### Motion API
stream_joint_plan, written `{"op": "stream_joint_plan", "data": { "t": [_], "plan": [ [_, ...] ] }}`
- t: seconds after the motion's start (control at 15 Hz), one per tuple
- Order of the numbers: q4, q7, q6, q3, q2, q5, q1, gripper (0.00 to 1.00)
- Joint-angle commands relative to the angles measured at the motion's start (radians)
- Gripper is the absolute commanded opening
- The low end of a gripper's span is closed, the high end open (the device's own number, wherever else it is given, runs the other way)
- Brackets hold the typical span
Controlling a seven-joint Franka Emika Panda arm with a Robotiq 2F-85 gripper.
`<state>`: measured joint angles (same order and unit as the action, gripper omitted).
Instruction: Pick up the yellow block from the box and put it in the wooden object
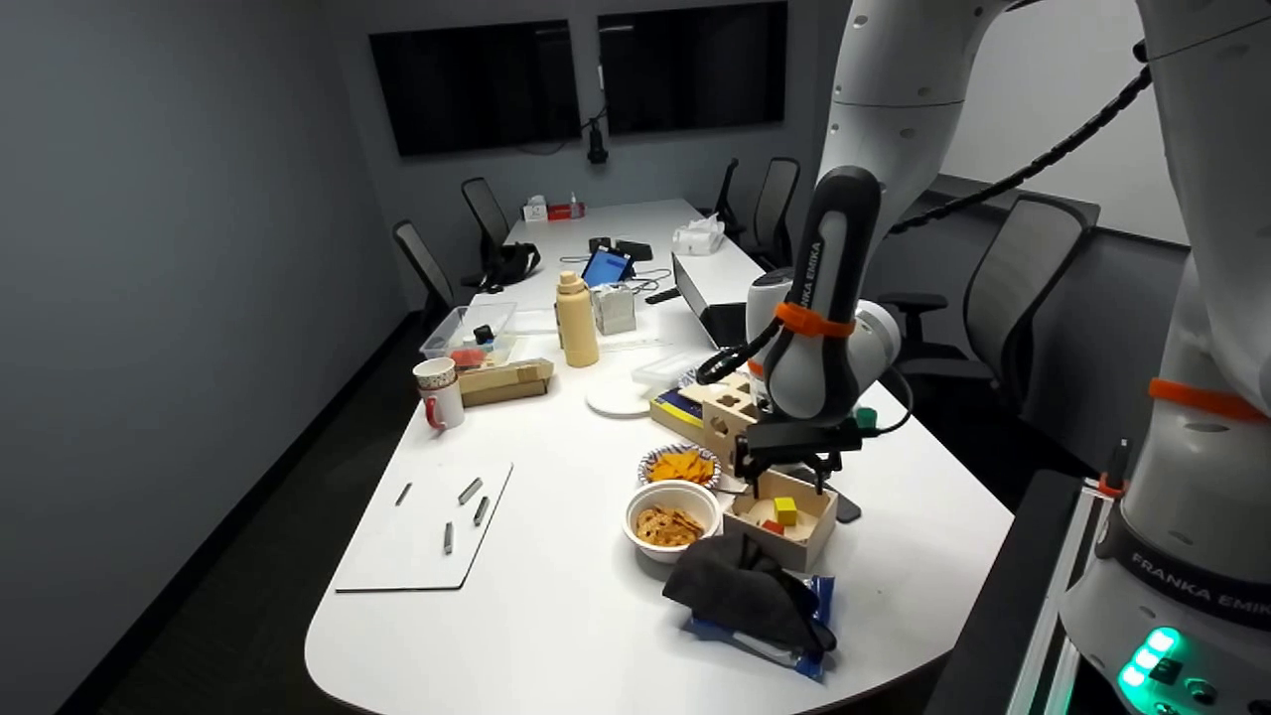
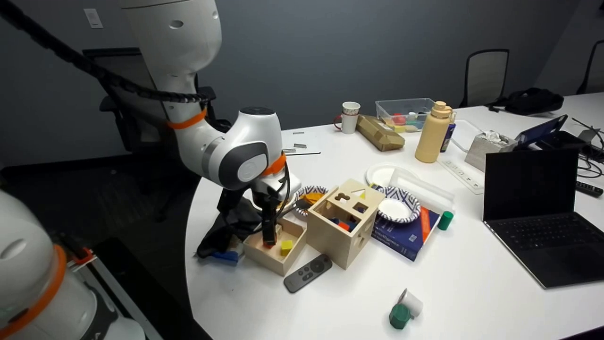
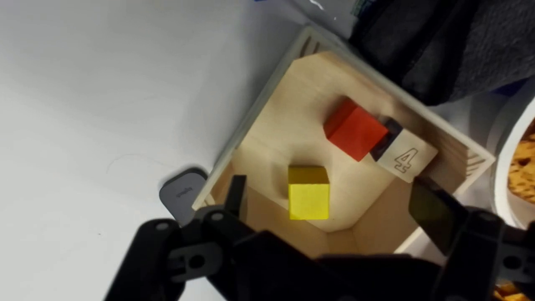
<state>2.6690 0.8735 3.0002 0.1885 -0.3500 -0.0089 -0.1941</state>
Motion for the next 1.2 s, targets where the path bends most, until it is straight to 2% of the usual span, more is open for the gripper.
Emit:
{"op": "stream_joint_plan", "data": {
  "t": [0.0, 0.53, 1.13],
  "plan": [
    [-0.019, -0.044, 0.009, -0.014, -0.032, 0.073, 0.023, 1.0],
    [-0.084, -0.125, 0.036, -0.081, -0.126, 0.18, 0.08, 1.0],
    [-0.17, -0.18, 0.088, -0.087, -0.247, 0.246, 0.095, 1.0]
  ]
}}
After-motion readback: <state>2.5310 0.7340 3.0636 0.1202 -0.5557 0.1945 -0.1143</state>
